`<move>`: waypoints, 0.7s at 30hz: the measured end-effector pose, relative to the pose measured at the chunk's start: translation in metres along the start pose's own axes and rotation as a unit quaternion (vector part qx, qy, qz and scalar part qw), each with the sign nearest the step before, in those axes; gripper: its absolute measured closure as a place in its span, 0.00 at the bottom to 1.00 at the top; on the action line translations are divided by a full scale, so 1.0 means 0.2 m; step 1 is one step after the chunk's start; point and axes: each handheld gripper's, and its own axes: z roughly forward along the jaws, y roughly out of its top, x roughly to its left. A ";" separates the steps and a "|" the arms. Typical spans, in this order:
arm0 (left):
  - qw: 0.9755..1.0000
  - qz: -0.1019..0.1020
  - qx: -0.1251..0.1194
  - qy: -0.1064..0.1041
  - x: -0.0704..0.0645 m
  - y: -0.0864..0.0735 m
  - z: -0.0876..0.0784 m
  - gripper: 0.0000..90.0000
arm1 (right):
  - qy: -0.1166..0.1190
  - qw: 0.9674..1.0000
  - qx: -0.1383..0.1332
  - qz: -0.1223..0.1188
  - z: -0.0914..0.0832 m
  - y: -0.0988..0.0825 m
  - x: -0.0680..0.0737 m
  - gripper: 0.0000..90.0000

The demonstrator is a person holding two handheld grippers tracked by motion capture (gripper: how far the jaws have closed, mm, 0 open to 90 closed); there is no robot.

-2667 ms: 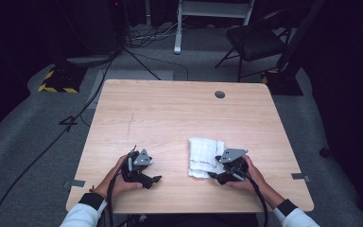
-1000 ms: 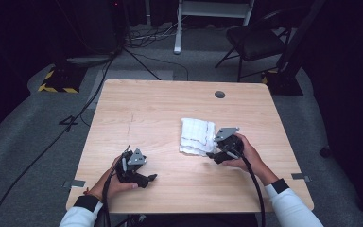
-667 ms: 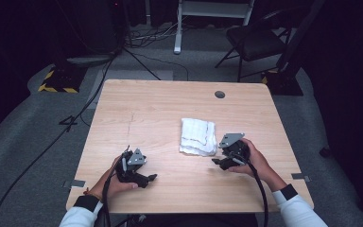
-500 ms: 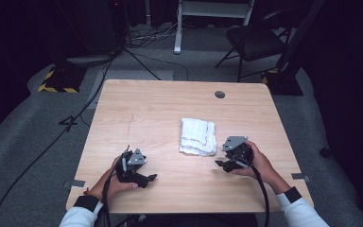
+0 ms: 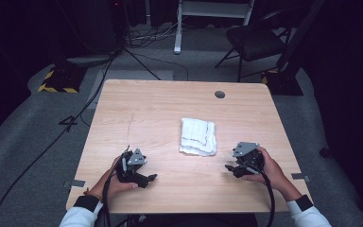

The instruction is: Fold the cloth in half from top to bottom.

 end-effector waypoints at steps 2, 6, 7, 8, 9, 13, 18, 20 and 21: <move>1.000 0.000 0.000 0.000 0.00 0.00 0.00 0.17 | -0.001 1.000 0.002 0.002 -0.01 -0.02 0.00 0.33; 1.000 0.000 0.000 0.000 0.00 0.00 0.00 0.17 | -0.005 1.000 0.001 0.011 -0.04 -0.08 -0.01 0.33; 1.000 0.000 0.000 0.000 0.00 0.00 0.00 0.17 | -0.005 1.000 -0.001 0.015 -0.04 -0.09 -0.01 0.33; 1.000 0.000 0.000 0.000 0.00 0.00 0.00 0.17 | -0.006 1.000 -0.002 0.019 -0.05 -0.11 -0.01 0.33; 1.000 0.000 0.000 0.000 0.00 0.00 0.00 0.17 | -0.008 1.000 -0.006 0.022 -0.05 -0.12 -0.01 0.33; 1.000 0.000 0.000 0.000 0.00 0.00 0.00 0.17 | -0.010 0.999 -0.009 0.032 -0.07 -0.20 -0.01 0.33; 1.000 0.000 -0.001 0.000 0.00 0.00 0.00 0.17 | -0.008 0.998 -0.018 0.065 -0.10 -0.32 -0.03 0.33; 1.000 0.000 0.000 0.000 0.00 0.00 0.00 0.17 | -0.006 0.996 -0.024 0.081 -0.11 -0.37 -0.04 0.33; 1.000 0.000 0.000 0.000 0.00 0.00 0.00 0.17 | -0.006 0.996 -0.027 0.086 -0.12 -0.39 -0.05 0.33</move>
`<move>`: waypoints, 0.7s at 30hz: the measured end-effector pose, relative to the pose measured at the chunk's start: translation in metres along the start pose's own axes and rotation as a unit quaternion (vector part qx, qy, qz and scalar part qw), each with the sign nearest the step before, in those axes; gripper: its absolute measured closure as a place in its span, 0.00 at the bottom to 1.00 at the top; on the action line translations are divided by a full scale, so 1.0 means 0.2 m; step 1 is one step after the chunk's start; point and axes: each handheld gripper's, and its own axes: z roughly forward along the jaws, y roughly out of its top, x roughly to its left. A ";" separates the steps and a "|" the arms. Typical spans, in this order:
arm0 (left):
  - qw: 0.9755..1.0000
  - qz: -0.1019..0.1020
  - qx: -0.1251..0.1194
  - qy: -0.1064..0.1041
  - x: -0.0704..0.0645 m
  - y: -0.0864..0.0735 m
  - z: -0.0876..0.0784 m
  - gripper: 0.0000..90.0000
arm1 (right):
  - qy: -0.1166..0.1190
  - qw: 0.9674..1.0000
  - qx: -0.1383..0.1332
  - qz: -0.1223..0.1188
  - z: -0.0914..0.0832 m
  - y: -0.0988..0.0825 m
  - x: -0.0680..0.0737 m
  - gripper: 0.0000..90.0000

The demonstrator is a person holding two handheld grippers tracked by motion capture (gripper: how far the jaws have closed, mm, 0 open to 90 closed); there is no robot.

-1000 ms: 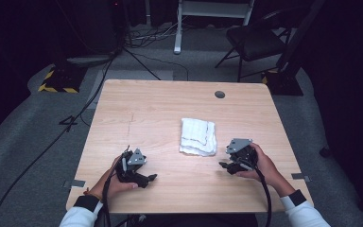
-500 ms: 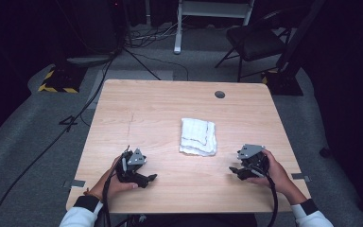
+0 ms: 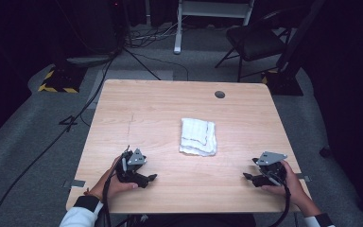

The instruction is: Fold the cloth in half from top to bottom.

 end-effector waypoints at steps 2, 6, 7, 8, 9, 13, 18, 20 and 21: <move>1.000 0.000 0.000 0.000 0.00 0.00 0.00 0.17 | 0.000 1.000 -0.005 0.014 -0.02 -0.04 -0.02 0.33; 1.000 0.000 0.000 0.000 0.00 0.00 0.00 0.17 | 0.004 0.999 -0.011 0.042 -0.06 -0.12 -0.06 0.33; 1.000 0.000 0.000 0.000 0.00 0.00 0.00 0.17 | 0.003 0.999 -0.012 0.046 -0.07 -0.14 -0.06 0.33; 1.000 0.000 -0.001 0.000 0.00 0.00 0.00 0.17 | 0.000 0.999 -0.013 0.047 -0.08 -0.15 -0.07 0.33; 1.000 0.000 -0.001 0.000 0.00 0.00 0.00 0.17 | 0.002 0.998 -0.014 0.053 -0.09 -0.17 -0.07 0.32; 1.000 0.000 0.000 -0.001 0.00 0.00 0.00 0.17 | 0.005 0.996 -0.036 0.085 -0.12 -0.26 -0.10 0.27; 1.000 0.000 0.000 0.000 0.00 0.00 0.00 0.17 | -0.007 0.991 -0.060 0.116 -0.15 -0.34 -0.11 0.24; 1.000 0.000 0.000 0.000 0.00 0.00 0.00 0.17 | -0.009 0.991 -0.063 0.116 -0.15 -0.34 -0.10 0.24; 1.000 0.000 0.000 0.000 0.00 0.00 0.00 0.17 | -0.008 0.991 -0.063 0.116 -0.14 -0.34 -0.10 0.24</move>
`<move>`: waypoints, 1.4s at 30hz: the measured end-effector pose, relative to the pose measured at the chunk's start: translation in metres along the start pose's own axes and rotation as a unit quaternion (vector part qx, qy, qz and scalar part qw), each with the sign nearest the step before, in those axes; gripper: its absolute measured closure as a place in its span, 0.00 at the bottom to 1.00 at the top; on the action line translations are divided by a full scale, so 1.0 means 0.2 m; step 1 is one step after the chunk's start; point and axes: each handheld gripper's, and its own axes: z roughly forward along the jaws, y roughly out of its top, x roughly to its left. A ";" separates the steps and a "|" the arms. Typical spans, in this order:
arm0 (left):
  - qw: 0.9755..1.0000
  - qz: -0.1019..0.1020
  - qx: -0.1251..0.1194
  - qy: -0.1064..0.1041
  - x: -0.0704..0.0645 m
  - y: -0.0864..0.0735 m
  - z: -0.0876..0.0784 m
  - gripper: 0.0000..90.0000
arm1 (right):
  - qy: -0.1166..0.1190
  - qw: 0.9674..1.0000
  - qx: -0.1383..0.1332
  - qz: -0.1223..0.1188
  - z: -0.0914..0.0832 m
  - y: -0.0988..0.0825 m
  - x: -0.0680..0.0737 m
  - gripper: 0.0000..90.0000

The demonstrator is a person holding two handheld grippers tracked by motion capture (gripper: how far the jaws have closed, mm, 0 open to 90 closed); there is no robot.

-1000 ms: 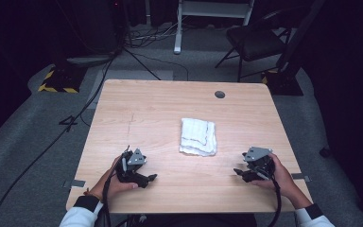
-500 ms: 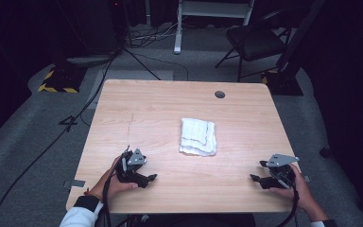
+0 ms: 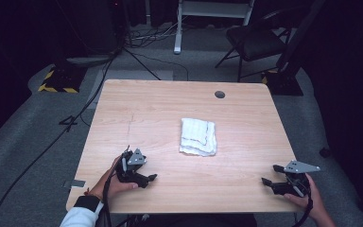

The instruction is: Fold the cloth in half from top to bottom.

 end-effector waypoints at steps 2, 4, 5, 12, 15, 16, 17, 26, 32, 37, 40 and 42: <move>1.000 0.000 0.000 0.001 0.00 0.00 0.00 0.17 | -0.002 1.000 0.000 0.002 0.00 0.00 0.00 0.24; 1.000 -0.003 0.000 0.003 0.00 0.00 0.00 0.17 | -0.003 1.000 0.000 0.004 0.00 0.00 0.00 0.24; 1.000 -0.003 0.000 0.003 0.00 0.00 0.00 0.17 | -0.003 1.000 0.000 0.004 0.00 0.00 0.00 0.24; 1.000 -0.001 -0.002 0.002 0.00 0.00 0.00 0.17 | -0.012 1.000 -0.001 0.012 0.00 0.00 0.00 0.24; 1.000 -0.001 -0.001 0.001 0.00 0.00 0.00 0.17 | -0.014 1.000 -0.001 0.014 0.00 0.00 -0.01 0.24; 1.000 -0.003 -0.001 0.002 0.00 0.00 0.00 0.17 | -0.014 1.000 -0.001 0.014 0.01 0.00 -0.01 0.24; 1.000 -0.002 -0.001 0.001 0.00 0.00 0.00 0.17 | -0.014 1.000 -0.001 0.014 0.01 0.00 -0.01 0.24; 1.000 -0.003 -0.001 0.000 0.00 0.00 0.00 0.17 | -0.014 1.000 -0.001 0.015 0.01 0.00 -0.01 0.24; 1.000 -0.003 -0.001 0.000 0.00 0.00 0.00 0.17 | -0.014 1.000 -0.001 0.015 0.01 0.00 -0.01 0.24; 1.000 -0.001 0.000 -0.001 0.00 0.00 0.01 0.16 | -0.014 1.000 -0.001 0.015 0.01 0.00 -0.01 0.24; 1.000 -0.006 0.000 0.005 0.01 0.01 0.01 0.16 | -0.014 1.000 -0.001 0.015 0.01 0.00 -0.01 0.24; 1.000 -0.011 0.000 0.008 0.01 0.01 0.01 0.16 | -0.014 1.000 -0.001 0.015 0.01 0.00 -0.01 0.24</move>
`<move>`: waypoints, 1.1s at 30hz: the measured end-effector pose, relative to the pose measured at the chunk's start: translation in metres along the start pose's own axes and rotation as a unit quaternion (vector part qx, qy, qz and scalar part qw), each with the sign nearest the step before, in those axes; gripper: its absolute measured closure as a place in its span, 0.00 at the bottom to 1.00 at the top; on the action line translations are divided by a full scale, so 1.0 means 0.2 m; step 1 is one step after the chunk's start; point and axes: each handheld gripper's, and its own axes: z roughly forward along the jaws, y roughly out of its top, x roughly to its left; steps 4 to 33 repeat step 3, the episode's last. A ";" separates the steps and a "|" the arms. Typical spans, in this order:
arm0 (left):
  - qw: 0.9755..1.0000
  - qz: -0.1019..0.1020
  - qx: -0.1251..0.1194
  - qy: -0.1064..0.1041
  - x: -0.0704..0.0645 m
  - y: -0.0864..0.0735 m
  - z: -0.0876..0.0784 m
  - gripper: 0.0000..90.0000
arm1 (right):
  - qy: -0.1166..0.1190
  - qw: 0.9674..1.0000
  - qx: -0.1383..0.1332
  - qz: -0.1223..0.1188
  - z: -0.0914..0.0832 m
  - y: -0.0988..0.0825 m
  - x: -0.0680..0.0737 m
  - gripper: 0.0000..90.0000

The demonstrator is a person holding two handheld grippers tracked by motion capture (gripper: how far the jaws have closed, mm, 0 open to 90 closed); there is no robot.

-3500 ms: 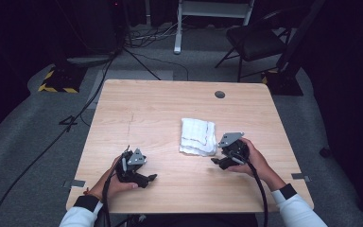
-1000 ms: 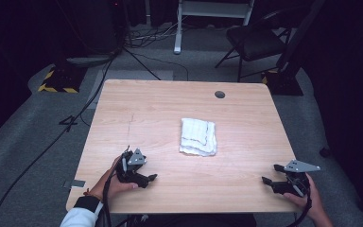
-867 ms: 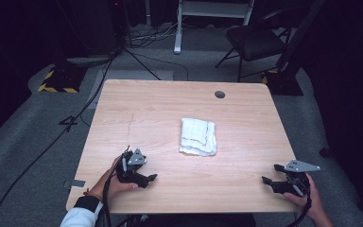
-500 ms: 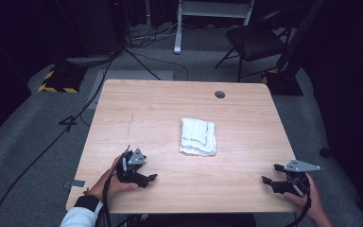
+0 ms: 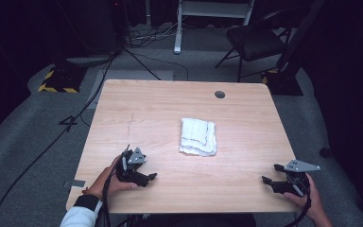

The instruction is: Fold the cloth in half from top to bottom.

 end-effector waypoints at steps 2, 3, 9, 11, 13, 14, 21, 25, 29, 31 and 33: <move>1.000 -0.003 -0.001 0.004 0.00 0.00 0.00 0.16 | 0.000 1.000 0.000 0.000 0.00 0.00 0.00 0.24; 1.000 -0.003 -0.001 0.004 0.00 0.00 0.00 0.16 | 0.000 1.000 0.000 0.001 0.00 0.00 0.00 0.24; 1.000 -0.003 -0.001 0.004 0.00 0.00 0.00 0.16 | 0.000 1.000 0.000 0.001 0.00 0.00 0.00 0.24; 1.000 -0.003 -0.001 0.004 0.00 0.00 0.00 0.16 | 0.000 1.000 0.000 0.001 0.00 0.00 0.00 0.24; 1.000 -0.003 -0.001 0.004 0.00 0.00 0.00 0.16 | 0.000 1.000 0.000 0.001 0.00 0.00 0.00 0.24; 1.000 -0.003 -0.001 0.004 0.00 0.00 0.00 0.16 | 0.000 1.000 0.000 0.001 0.00 0.00 0.00 0.24; 1.000 -0.003 -0.001 0.004 0.00 0.00 0.00 0.16 | 0.000 1.000 0.000 0.001 0.00 0.00 0.00 0.24; 1.000 -0.003 -0.001 0.004 0.00 0.00 0.00 0.16 | 0.000 1.000 0.000 0.001 0.00 0.00 0.00 0.24; 1.000 -0.003 -0.001 0.004 0.00 0.00 0.00 0.16 | 0.000 1.000 0.000 0.001 0.00 0.00 0.00 0.24; 1.000 -0.003 -0.001 0.004 0.00 0.00 0.00 0.16 | 0.000 1.000 0.000 0.001 0.00 0.00 0.00 0.24; 1.000 -0.003 -0.001 0.004 0.00 0.00 0.00 0.16 | 0.000 1.000 0.000 0.001 0.00 0.00 0.00 0.24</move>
